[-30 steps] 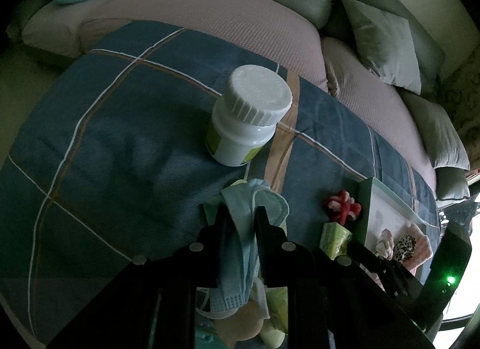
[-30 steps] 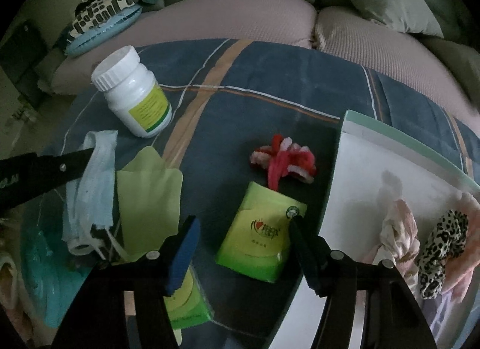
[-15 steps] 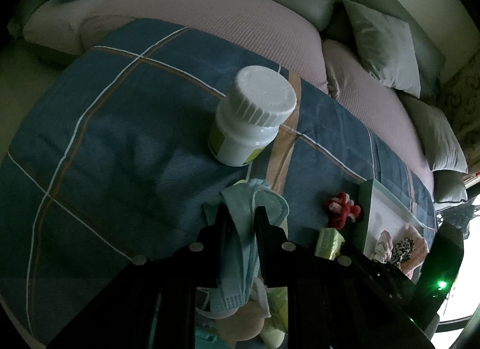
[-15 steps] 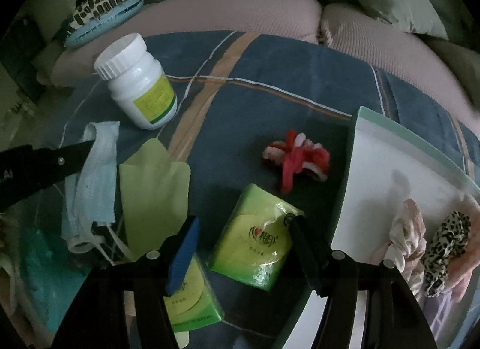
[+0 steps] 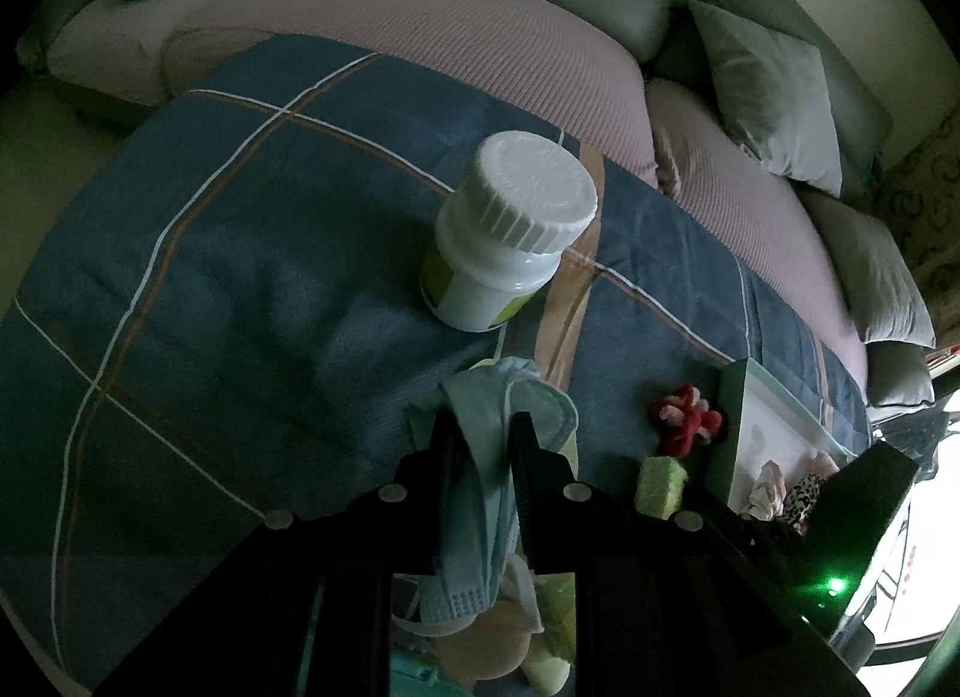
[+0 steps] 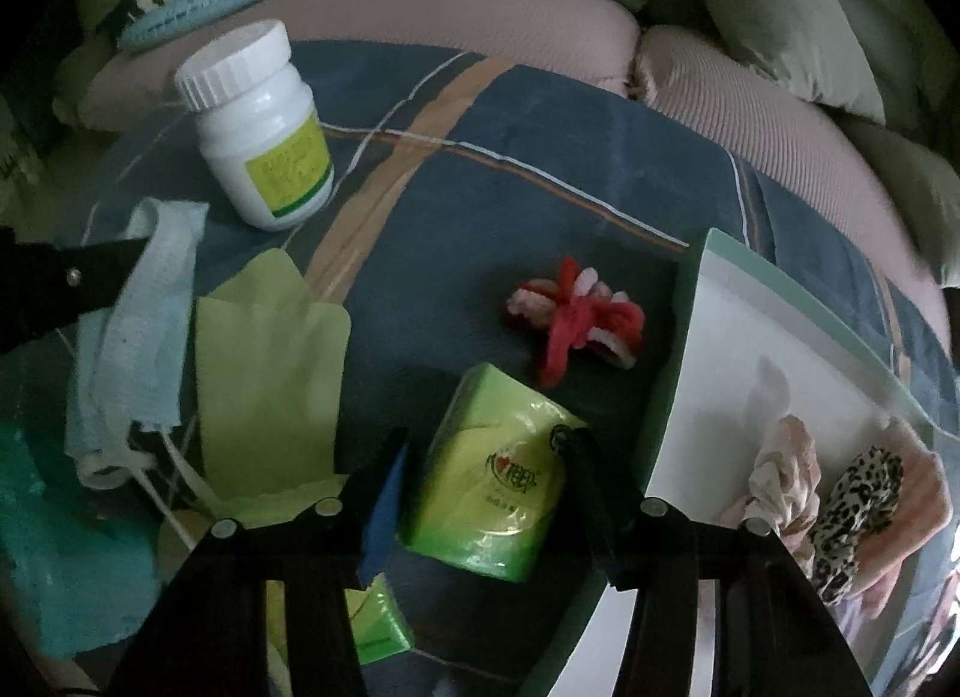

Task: Organize soft objects
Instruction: 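Lift the mask with the left gripper while the right grasps the green tissue pack, then carry the mask and green tissue pack over the white tray with both grippers, then open the left gripper to drop the mask while the right releases the tissue pack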

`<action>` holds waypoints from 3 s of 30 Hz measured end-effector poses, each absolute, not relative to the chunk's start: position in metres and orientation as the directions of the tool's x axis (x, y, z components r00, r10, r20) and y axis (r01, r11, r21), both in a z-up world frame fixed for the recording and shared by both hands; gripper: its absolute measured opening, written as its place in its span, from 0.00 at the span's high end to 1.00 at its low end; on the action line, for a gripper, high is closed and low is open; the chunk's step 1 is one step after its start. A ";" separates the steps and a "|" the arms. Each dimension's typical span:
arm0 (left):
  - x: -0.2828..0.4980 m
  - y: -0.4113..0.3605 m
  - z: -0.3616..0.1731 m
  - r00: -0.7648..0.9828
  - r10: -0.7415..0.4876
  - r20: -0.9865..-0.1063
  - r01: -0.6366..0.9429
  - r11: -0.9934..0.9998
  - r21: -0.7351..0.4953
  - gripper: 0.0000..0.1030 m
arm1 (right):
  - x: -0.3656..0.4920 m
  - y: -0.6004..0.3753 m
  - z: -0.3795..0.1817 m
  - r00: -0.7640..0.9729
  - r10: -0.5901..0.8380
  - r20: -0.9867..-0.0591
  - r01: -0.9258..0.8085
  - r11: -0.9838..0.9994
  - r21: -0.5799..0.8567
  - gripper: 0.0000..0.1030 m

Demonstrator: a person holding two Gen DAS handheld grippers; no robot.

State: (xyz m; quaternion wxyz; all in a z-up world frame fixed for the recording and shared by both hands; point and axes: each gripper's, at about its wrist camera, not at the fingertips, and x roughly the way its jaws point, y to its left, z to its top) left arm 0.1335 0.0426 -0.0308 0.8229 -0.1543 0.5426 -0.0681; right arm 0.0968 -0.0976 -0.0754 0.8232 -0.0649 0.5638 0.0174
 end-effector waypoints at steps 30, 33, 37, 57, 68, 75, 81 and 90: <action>0.132 0.045 -0.024 0.441 -0.300 -0.846 -0.058 0.931 -0.360 0.82 | 0.048 -0.173 0.010 0.575 0.102 -0.812 0.041 0.987 0.153 0.78; 0.133 0.045 -0.024 0.442 -0.294 -0.847 -0.060 0.933 -0.355 0.82 | 0.040 -0.184 0.017 0.588 0.089 -0.804 0.062 0.986 0.155 0.78; 0.131 0.042 -0.019 0.453 -0.283 -0.845 -0.055 0.938 -0.343 0.82 | 0.033 -0.201 0.018 0.600 0.082 -0.795 0.096 0.980 0.173 0.78; 0.059 0.015 0.119 0.737 -0.315 -0.598 0.149 0.939 -0.311 0.83 | -0.035 -0.321 0.092 0.779 -0.096 -0.620 0.333 0.900 0.280 0.78; 0.063 -0.089 0.109 0.618 -0.433 -0.656 0.373 0.896 -0.240 0.83 | -0.066 -0.385 0.093 0.726 -0.251 -0.640 0.513 0.817 0.262 0.78; 0.072 -0.142 0.071 0.511 -0.437 -0.741 0.438 0.874 -0.213 0.83 | -0.054 -0.401 0.054 0.625 -0.235 -0.745 0.552 0.808 0.208 0.78; 0.085 -0.170 0.029 0.430 -0.415 -0.802 0.449 0.869 -0.209 0.83 | -0.036 -0.401 0.009 0.523 -0.159 -0.837 0.543 0.820 0.183 0.78; 0.101 -0.185 -0.019 0.399 -0.318 -0.860 0.408 0.902 -0.144 0.83 | -0.028 -0.403 -0.034 0.396 -0.145 -0.907 0.563 0.818 0.115 0.78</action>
